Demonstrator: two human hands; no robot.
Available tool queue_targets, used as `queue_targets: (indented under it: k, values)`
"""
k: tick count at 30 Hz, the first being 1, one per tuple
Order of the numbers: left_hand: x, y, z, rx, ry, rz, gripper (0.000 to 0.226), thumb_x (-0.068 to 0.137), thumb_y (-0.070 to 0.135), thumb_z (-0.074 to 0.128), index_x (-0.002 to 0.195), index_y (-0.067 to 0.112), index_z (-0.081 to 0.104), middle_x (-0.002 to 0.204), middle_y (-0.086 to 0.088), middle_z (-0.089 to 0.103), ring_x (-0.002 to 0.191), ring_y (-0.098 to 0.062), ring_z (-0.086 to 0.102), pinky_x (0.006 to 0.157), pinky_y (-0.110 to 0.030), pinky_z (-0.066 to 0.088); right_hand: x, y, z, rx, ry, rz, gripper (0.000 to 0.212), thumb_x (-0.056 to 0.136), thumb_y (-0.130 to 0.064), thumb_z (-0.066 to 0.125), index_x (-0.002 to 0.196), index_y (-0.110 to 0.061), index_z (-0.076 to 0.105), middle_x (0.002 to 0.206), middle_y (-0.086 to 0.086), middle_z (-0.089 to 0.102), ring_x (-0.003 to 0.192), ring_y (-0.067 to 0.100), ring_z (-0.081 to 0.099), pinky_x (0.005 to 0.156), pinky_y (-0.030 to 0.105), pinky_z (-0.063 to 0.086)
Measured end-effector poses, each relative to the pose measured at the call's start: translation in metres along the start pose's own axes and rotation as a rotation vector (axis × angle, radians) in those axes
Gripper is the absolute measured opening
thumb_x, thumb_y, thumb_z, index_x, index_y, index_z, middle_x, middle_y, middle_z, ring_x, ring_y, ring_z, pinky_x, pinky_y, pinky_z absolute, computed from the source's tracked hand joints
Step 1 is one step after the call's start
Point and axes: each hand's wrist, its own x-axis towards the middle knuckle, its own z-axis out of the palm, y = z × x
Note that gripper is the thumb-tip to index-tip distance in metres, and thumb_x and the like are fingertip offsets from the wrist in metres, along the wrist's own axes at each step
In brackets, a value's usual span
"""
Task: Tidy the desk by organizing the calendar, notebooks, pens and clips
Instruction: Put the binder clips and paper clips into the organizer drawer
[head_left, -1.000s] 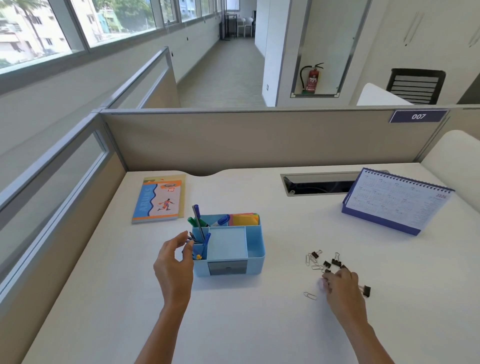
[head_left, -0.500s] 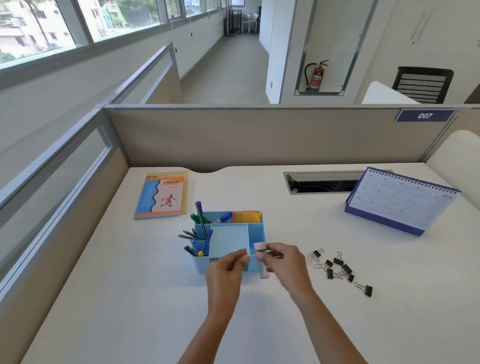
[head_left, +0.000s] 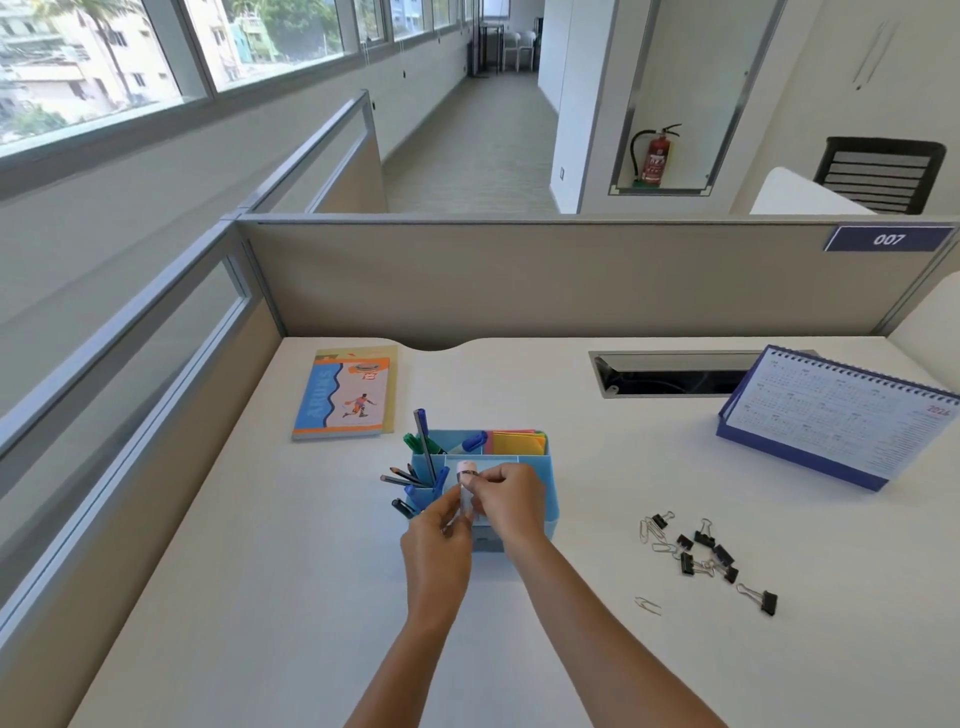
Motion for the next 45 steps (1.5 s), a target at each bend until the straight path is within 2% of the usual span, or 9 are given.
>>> queue_targets:
  k: [4,9,13,17,22,26,34,38,45]
  values:
    - [-0.002,-0.005,0.0,0.103,-0.001,0.043,0.039,0.096,0.006,0.051,0.134,0.014,0.053,0.125,-0.003,0.063,0.1,-0.006,0.054,0.084,-0.016,0.042,0.003,-0.003,0.006,-0.084,0.058,-0.019,0.028,0.081,-0.038,0.071,0.081,-0.01,0.074,0.081,0.001,0.073,0.071,0.014,0.063,0.054,0.019,0.041]
    - [-0.013,-0.013,-0.001,0.122,0.017,0.092,0.041,0.096,-0.001,0.046,0.134,0.013,0.054,0.12,0.0,0.063,0.099,-0.007,0.054,0.081,-0.011,0.04,0.005,0.0,0.016,-0.107,0.121,-0.052,0.033,0.083,-0.041,0.068,0.072,-0.01,0.07,0.074,0.002,0.072,0.069,0.018,0.065,0.063,0.03,0.049]
    - [-0.022,-0.025,-0.006,0.08,0.114,0.119,0.037,0.093,-0.002,0.053,0.122,0.018,0.064,0.112,0.013,0.062,0.105,-0.005,0.059,0.094,-0.017,0.044,0.005,0.0,0.023,-0.146,0.132,-0.087,0.032,0.083,-0.041,0.068,0.076,-0.009,0.068,0.077,0.002,0.071,0.071,0.018,0.064,0.059,0.025,0.04]
    - [-0.024,-0.041,-0.019,0.008,0.273,0.063,0.025,0.089,0.002,0.061,0.109,0.016,0.069,0.105,0.003,0.069,0.096,-0.011,0.064,0.088,-0.023,0.05,0.007,0.0,0.025,-0.183,0.116,-0.102,0.033,0.083,-0.041,0.068,0.077,-0.008,0.068,0.077,0.004,0.07,0.066,0.015,0.057,0.052,0.022,0.032]
    - [0.0,-0.051,-0.032,-0.055,0.217,-0.106,0.041,0.089,0.01,0.065,0.128,0.019,0.056,0.126,-0.007,0.06,0.116,-0.022,0.058,0.1,-0.042,0.048,0.003,0.0,0.014,-0.139,0.128,-0.132,0.034,0.083,-0.041,0.069,0.065,-0.013,0.061,0.062,-0.002,0.061,0.056,0.011,0.051,0.047,0.017,0.031]
    - [0.021,-0.053,-0.032,-0.029,0.139,-0.139,0.048,0.09,0.011,0.063,0.137,0.01,0.05,0.134,-0.01,0.056,0.123,-0.027,0.054,0.101,-0.037,0.042,-0.003,0.021,-0.01,-0.085,0.191,-0.141,0.031,0.081,-0.036,0.071,0.063,-0.012,0.065,0.061,-0.002,0.066,0.059,0.015,0.06,0.056,0.026,0.044]
    - [0.027,-0.058,-0.022,0.047,0.153,-0.086,0.031,0.09,0.012,0.063,0.119,0.004,0.066,0.115,-0.009,0.069,0.098,-0.023,0.062,0.091,-0.032,0.047,-0.023,0.078,-0.06,0.153,0.487,-0.098,0.006,0.08,-0.014,0.074,0.084,-0.015,0.07,0.086,-0.004,0.067,0.076,0.001,0.063,0.066,0.001,0.041]
    - [0.028,-0.051,-0.012,0.058,0.109,-0.063,0.031,0.091,0.014,0.062,0.121,0.004,0.065,0.115,-0.009,0.069,0.095,-0.018,0.059,0.089,-0.028,0.045,-0.009,0.086,-0.064,0.181,0.42,-0.05,0.013,0.083,-0.019,0.071,0.095,-0.013,0.072,0.091,-0.005,0.068,0.08,-0.007,0.062,0.078,0.016,0.047]
    - [0.041,-0.038,0.025,0.083,0.028,-0.04,0.033,0.093,0.015,0.059,0.124,0.005,0.062,0.119,-0.01,0.067,0.096,-0.016,0.058,0.089,-0.022,0.04,0.028,0.085,-0.085,0.251,0.465,0.011,0.022,0.085,-0.021,0.068,0.104,-0.01,0.072,0.093,-0.003,0.069,0.088,0.017,0.067,0.083,0.024,0.05]
